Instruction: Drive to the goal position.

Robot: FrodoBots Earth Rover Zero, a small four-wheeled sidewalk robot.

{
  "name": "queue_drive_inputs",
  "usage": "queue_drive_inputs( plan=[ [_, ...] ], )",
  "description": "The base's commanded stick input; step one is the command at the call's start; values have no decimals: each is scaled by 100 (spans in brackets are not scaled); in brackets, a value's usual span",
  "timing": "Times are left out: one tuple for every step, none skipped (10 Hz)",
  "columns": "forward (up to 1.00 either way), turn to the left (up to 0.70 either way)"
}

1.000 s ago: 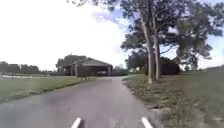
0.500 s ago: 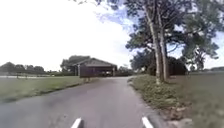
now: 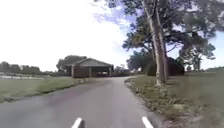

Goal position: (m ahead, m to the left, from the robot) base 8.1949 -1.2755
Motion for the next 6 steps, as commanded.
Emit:
queue_drive_inputs(
  plan=[
    [69,3],
    [69,3],
    [69,3],
    [69,3],
    [69,3],
    [69,3]
  ],
)
